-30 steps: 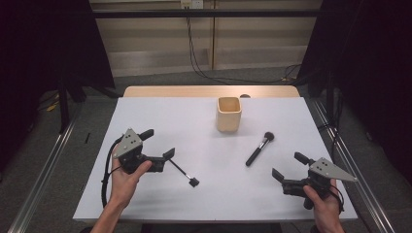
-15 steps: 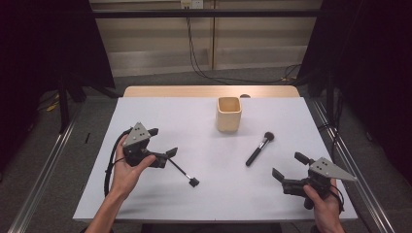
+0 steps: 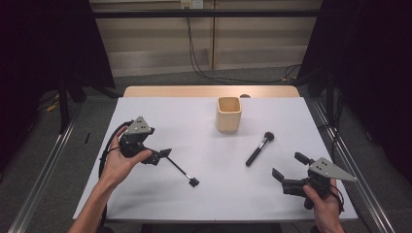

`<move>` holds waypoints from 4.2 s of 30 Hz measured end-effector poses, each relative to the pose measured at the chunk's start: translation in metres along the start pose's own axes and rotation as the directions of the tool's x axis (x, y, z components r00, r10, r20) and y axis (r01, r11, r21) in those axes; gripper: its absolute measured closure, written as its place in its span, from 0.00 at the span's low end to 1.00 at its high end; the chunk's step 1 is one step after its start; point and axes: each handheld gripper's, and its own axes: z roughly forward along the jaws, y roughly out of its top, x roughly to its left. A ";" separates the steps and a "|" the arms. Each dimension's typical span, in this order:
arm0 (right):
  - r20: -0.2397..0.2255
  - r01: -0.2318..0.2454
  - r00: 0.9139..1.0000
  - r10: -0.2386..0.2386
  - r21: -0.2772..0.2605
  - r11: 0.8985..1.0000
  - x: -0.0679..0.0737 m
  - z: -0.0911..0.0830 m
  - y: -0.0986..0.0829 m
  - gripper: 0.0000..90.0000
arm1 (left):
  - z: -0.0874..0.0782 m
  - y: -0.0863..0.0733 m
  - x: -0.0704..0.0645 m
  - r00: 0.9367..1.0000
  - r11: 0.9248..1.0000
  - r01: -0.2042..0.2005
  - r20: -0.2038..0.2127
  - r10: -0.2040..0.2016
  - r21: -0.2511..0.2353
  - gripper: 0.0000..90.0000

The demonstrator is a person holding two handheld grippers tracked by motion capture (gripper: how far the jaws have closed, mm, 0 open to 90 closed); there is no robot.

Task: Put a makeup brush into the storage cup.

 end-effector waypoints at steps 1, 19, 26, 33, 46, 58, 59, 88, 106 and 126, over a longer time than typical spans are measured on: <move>0.000 0.000 1.000 0.000 0.000 1.000 0.000 0.000 0.000 0.01 | 0.000 0.001 0.001 1.000 1.000 -0.014 0.005 0.014 0.021 0.05; -0.008 0.004 1.000 -0.004 0.005 1.000 0.002 0.002 0.000 0.01 | 0.034 0.004 0.009 0.989 0.963 -0.123 0.108 0.099 0.240 0.05; -0.010 0.008 1.000 -0.008 0.008 1.000 0.002 0.003 0.000 0.01 | 0.052 -0.002 0.007 0.975 0.926 -0.191 0.169 0.141 0.325 0.06; -0.008 0.006 1.000 -0.006 0.011 1.000 0.002 0.003 0.000 0.01 | 0.065 -0.005 0.014 0.970 0.905 -0.213 0.189 0.152 0.369 0.08; -0.019 0.021 1.000 -0.020 0.021 1.000 0.004 0.004 -0.001 0.01 | 0.082 -0.011 0.011 0.948 0.858 -0.288 0.253 0.192 0.426 0.17; -0.030 0.031 0.999 -0.030 0.024 0.999 0.005 0.004 -0.001 0.01 | 0.094 -0.011 0.005 0.924 0.817 -0.351 0.312 0.221 0.458 0.29; -0.033 0.031 0.999 -0.030 0.025 0.999 0.005 0.004 -0.001 0.01 | 0.096 -0.012 0.005 0.923 0.817 -0.350 0.317 0.218 0.458 0.29; -0.036 0.033 0.999 -0.031 0.044 0.999 0.006 0.007 -0.002 0.01 | 0.097 -0.002 0.011 0.903 0.730 -0.392 0.388 0.187 0.560 0.77; -0.036 0.030 0.999 -0.028 0.045 0.999 0.006 0.006 -0.002 0.01 | 0.104 0.006 0.005 0.892 0.669 -0.417 0.417 0.173 0.615 0.95; -0.031 0.035 0.999 -0.033 0.045 0.998 0.006 0.007 -0.002 0.01 | 0.087 -0.012 0.019 0.947 0.829 -0.199 0.319 0.026 0.523 0.95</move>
